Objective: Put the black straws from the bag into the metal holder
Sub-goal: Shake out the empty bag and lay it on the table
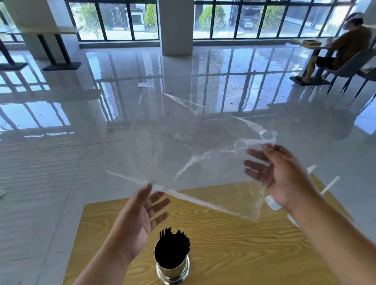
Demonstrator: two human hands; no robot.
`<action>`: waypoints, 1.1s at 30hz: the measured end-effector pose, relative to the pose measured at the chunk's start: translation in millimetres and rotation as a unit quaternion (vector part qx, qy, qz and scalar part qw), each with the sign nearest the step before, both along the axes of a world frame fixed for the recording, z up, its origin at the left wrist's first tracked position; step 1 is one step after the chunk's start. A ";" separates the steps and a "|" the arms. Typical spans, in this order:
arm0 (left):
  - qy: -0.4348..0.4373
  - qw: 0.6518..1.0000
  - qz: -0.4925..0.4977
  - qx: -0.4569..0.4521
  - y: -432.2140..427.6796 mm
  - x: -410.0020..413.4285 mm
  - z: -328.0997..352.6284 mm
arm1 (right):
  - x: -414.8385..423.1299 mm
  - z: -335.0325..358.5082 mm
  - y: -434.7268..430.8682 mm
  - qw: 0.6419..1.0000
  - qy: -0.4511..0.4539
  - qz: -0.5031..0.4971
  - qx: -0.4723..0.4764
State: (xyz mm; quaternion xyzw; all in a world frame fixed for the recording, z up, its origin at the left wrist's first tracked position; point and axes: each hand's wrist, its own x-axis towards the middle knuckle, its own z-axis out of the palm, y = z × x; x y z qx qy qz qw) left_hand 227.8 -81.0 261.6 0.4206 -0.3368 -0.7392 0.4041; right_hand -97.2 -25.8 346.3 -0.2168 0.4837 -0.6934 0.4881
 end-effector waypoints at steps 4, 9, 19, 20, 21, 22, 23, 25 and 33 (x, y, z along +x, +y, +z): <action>-0.040 0.996 0.072 -0.036 -17.8 -3.9 21.5 | 4.1 -42.6 5.1 0.994 -0.057 0.034 0.085; -0.113 0.983 0.111 -0.094 -36.6 4.8 40.3 | -4.3 -71.0 26.9 0.950 0.116 0.123 0.262; -0.206 0.951 -0.017 -0.231 -48.4 7.8 102.3 | 11.2 -42.5 2.6 0.878 0.410 0.202 0.141; -0.201 0.950 -0.027 -0.236 -47.6 8.8 108.8 | 13.9 -37.2 -3.7 0.882 0.405 0.209 0.123; -0.190 0.952 -0.033 -0.240 -46.7 9.7 115.7 | 16.8 -30.5 -9.7 0.888 0.392 0.216 0.107; -0.173 0.954 -0.034 -0.241 -46.0 10.6 121.9 | 19.4 -23.9 -15.5 0.894 0.376 0.223 0.093; -0.155 0.958 -0.035 -0.240 -46.0 11.8 126.6 | 21.9 -17.0 -20.3 0.900 0.362 0.230 0.082; -0.121 0.964 -0.034 -0.234 -45.7 14.2 134.1 | 26.2 -3.9 -28.0 0.908 0.326 0.252 0.072; -0.088 0.988 -0.043 -0.120 -47.6 30.7 115.1 | 46.1 18.0 -37.5 0.952 0.117 0.283 0.013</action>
